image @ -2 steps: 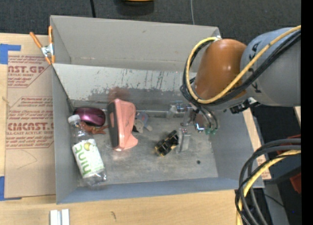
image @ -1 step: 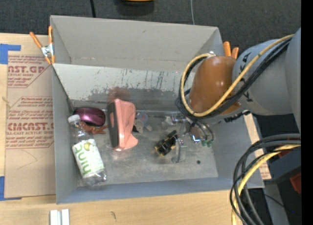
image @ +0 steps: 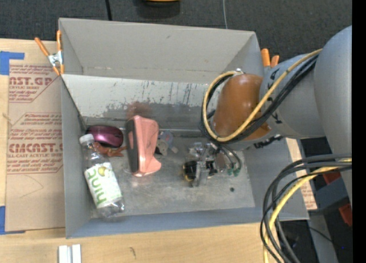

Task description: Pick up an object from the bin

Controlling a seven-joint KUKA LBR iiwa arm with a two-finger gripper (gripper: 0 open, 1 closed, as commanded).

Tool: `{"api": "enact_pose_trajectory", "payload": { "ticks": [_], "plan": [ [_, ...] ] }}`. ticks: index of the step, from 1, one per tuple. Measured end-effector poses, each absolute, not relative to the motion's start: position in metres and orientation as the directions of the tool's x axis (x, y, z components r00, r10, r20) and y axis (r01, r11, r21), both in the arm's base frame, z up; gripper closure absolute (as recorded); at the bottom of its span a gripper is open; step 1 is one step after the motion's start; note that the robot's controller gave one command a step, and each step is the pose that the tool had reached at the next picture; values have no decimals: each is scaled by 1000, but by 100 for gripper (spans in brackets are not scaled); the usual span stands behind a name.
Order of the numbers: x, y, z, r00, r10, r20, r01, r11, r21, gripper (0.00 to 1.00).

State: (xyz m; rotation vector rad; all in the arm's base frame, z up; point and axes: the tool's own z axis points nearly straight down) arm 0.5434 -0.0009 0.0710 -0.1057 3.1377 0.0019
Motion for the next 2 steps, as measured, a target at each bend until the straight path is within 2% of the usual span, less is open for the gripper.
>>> {"api": "enact_pose_trajectory", "payload": {
  "ticks": [1,2],
  "plan": [
    [543,-1,71,-998,-67,-2,-67,998,1,100],
    [558,-31,208,-996,-84,-3,-84,996,-1,100]
  ]
}}
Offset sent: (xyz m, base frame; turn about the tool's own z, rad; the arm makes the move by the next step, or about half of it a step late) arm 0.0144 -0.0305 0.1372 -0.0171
